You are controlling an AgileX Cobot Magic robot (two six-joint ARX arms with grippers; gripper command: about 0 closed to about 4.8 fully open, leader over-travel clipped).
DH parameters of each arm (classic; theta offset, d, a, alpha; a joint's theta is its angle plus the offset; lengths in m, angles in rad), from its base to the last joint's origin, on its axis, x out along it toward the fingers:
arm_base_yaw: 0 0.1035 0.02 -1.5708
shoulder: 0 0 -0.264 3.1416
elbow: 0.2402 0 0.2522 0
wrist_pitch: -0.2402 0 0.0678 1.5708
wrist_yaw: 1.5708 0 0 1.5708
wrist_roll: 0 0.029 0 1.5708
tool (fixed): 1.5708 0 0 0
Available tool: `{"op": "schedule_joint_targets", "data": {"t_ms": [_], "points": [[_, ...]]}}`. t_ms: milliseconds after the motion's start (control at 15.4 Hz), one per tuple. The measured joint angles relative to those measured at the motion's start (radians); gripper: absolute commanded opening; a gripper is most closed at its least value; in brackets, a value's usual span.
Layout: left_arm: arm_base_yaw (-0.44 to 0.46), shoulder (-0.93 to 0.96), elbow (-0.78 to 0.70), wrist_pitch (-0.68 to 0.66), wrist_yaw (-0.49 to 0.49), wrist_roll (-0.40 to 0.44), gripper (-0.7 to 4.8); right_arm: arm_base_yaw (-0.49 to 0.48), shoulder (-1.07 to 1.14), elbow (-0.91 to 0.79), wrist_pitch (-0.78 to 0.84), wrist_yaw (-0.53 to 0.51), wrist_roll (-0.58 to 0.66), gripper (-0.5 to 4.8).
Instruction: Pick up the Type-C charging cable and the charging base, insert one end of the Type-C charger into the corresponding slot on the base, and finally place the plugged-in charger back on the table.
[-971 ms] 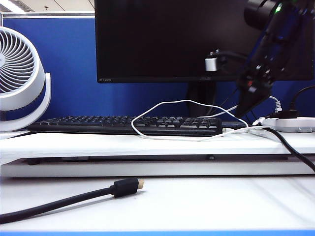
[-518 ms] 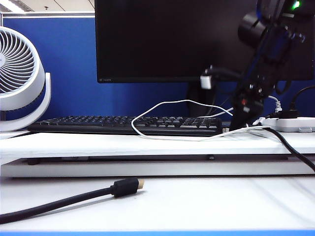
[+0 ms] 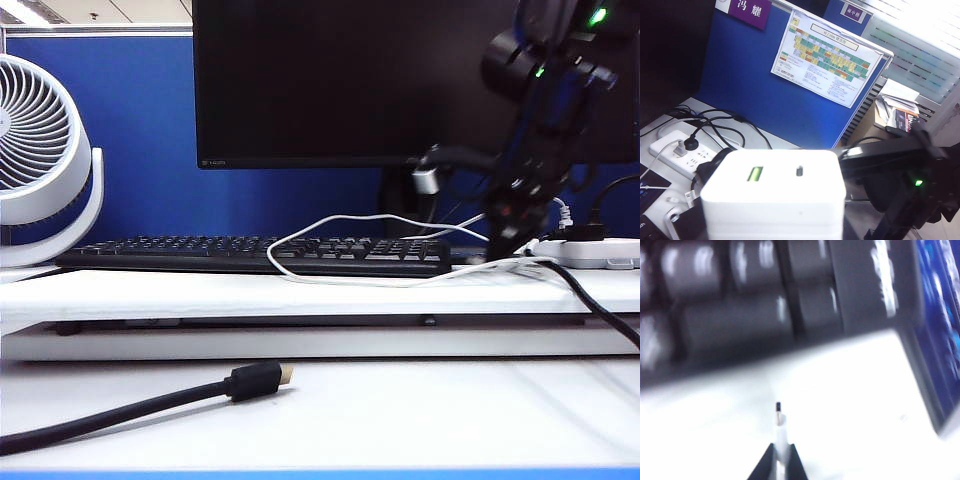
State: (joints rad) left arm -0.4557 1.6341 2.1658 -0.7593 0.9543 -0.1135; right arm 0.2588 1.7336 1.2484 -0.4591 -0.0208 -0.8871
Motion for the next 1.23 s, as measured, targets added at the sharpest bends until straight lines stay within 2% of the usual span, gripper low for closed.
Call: {"op": "schedule_joint_targets", "data": {"t_ms": [194,259,518,777,1100,1230], "points": [[0.001,0.0,0.0,0.0,0.0,0.0,-0.06,0.0,-0.132,0.001,-0.068,-0.009,0.002,-0.01],[0.001,0.0,0.0,0.0,0.0,0.0,-0.06,0.003,-0.175,0.002,-0.104,-0.048,0.003,-0.01],[0.001,0.0,0.0,-0.003,0.0,0.0,-0.06,0.003,-0.291,0.002,-0.243,-0.322,0.005,-0.01],[0.001,0.0,0.0,-0.004,0.0,0.0,-0.06,0.003,-0.296,0.001,-0.34,-0.497,0.023,-0.01],[0.001,0.0,0.0,-0.004,0.0,0.0,-0.06,0.064,-0.237,-0.001,-0.432,-0.483,0.026,-0.01],[0.001,0.0,0.0,-0.006,0.0,0.0,-0.06,0.147,-0.17,-0.001,-0.426,-0.338,0.026,-0.01]]}}
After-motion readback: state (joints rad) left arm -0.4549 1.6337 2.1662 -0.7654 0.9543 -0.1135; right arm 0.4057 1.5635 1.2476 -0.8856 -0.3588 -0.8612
